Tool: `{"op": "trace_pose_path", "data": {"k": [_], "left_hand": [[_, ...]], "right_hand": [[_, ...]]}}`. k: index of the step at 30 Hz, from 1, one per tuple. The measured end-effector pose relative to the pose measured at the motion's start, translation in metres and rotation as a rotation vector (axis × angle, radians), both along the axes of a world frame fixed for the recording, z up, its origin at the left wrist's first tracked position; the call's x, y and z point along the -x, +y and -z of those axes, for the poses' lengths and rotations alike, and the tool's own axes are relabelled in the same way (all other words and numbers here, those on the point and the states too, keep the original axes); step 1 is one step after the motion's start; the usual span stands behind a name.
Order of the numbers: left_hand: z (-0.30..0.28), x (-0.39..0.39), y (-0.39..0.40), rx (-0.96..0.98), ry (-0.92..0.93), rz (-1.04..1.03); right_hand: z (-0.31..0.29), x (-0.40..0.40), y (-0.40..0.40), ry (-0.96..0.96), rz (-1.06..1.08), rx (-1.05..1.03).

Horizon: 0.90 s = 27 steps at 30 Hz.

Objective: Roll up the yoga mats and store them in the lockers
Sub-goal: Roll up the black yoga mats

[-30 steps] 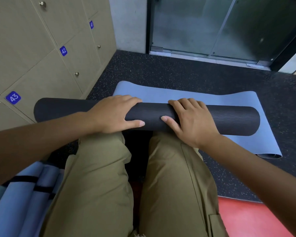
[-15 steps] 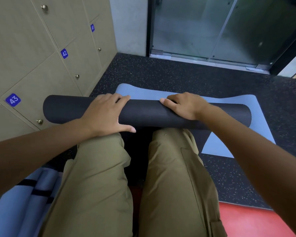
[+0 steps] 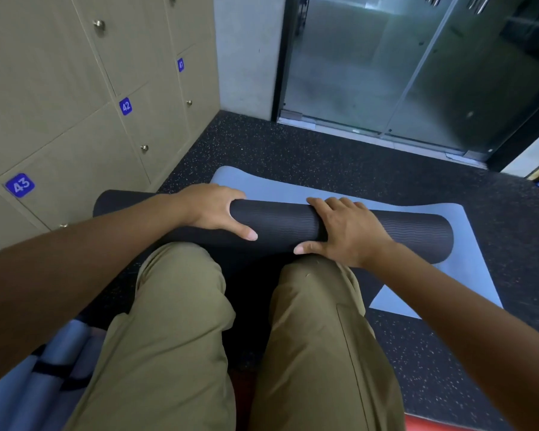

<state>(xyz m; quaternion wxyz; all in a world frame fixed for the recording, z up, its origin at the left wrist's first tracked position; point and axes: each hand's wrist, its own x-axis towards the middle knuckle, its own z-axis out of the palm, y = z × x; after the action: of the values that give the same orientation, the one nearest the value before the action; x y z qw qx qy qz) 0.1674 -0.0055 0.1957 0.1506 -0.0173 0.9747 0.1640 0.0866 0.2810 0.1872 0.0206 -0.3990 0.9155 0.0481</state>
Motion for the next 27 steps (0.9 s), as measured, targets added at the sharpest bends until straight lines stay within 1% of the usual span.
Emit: {"op": "trace_pose_path", "data": {"k": [4, 7, 9, 13, 15, 18, 21, 24, 26, 27], "left_hand": [[-0.002, 0.011, -0.002, -0.073, -0.113, 0.023], [0.001, 0.014, -0.002, -0.074, -0.126, 0.028], [0.006, 0.013, -0.001, -0.009, -0.074, 0.038], [0.022, 0.009, 0.001, 0.213, 0.117, 0.134], [0.034, 0.008, 0.003, 0.287, 0.194, 0.169], [0.052, 0.008, 0.004, 0.343, 0.258, 0.16], [0.061, 0.013, 0.003, 0.336, 0.301, 0.137], [0.061, 0.019, -0.001, 0.337, 0.322, 0.147], [0.06, 0.021, -0.002, 0.343, 0.336, 0.13], [0.058, 0.022, -0.003, 0.342, 0.34, 0.115]], "right_hand": [[0.005, 0.011, -0.003, -0.028, 0.015, 0.073], [0.002, 0.023, -0.008, -0.125, 0.043, 0.094], [0.0, 0.032, -0.012, -0.219, 0.087, 0.073], [-0.001, 0.053, -0.021, -0.418, 0.144, 0.043], [0.002, 0.065, -0.025, -0.506, 0.154, 0.025], [0.007, 0.079, -0.029, -0.607, 0.208, -0.005], [0.009, 0.085, -0.034, -0.667, 0.238, -0.064], [0.007, 0.085, -0.036, -0.658, 0.191, -0.053], [0.006, 0.081, -0.034, -0.55, 0.134, -0.031], [0.006, 0.079, -0.033, -0.457, 0.092, -0.042]]}}
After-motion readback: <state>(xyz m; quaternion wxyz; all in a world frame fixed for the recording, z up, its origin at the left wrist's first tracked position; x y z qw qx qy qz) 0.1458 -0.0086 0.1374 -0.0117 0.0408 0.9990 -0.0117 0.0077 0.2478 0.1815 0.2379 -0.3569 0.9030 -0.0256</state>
